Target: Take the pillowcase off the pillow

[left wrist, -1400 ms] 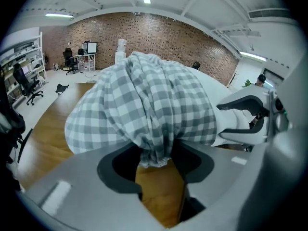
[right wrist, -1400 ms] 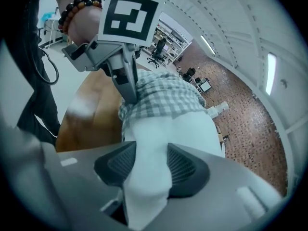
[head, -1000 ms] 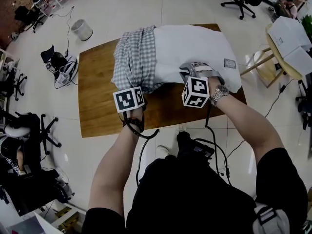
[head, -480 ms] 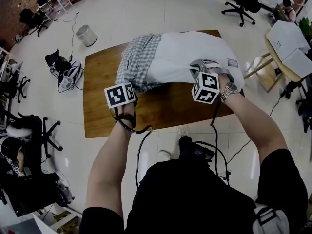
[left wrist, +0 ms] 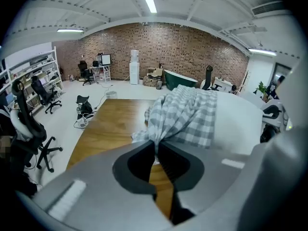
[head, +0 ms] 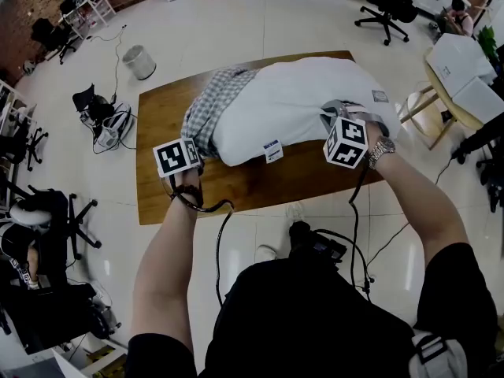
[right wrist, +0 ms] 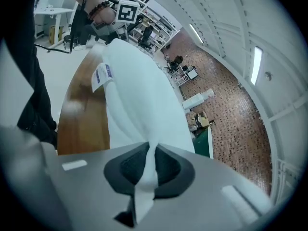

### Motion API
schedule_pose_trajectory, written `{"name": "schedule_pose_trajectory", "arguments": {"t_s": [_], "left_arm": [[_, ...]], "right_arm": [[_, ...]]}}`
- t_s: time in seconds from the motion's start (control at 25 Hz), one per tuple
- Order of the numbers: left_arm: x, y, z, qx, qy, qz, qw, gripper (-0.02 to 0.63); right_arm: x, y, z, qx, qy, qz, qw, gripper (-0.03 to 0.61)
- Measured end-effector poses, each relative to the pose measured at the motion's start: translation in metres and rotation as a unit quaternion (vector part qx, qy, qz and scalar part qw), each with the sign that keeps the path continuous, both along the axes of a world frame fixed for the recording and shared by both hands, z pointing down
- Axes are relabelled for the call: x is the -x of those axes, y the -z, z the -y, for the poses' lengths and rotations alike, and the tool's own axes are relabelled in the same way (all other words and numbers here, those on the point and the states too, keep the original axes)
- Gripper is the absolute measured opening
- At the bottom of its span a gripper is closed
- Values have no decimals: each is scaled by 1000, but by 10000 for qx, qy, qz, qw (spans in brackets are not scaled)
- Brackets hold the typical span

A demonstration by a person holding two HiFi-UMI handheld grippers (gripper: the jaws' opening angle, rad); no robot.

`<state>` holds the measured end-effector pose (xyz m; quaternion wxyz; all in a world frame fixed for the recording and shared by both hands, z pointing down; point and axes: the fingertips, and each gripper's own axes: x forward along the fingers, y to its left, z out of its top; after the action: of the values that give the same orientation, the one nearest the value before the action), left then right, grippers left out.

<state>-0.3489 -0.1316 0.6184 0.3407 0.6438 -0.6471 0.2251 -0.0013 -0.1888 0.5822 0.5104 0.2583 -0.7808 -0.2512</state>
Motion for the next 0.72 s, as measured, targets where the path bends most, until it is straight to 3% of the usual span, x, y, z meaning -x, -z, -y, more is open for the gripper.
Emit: {"name": "schedule_pose_trajectory", "arguments": {"t_s": [0.16,0.24,0.36,0.48,0.72], "left_arm": [[9,1,-2,40,0,44,10000,31],[7,-3,-4,128,-106,47,9999,45],[8,2,-6,118,-233,125,9996,141],[16,21,-8,-87,-213,265,9994,163],[3,45,-12,-367,-356,309,9982,164]], "right_arm": [[-3,-1,-8,276,-35,34,9996,32],[-2,-4,-16,563,10,74,9984,74],[3,-3,-37,1332,82,138,9910,178],[8,8,-56,2070,-33,347,9777,216],[12,30,-67,2119,-41,558,9757,218]]}}
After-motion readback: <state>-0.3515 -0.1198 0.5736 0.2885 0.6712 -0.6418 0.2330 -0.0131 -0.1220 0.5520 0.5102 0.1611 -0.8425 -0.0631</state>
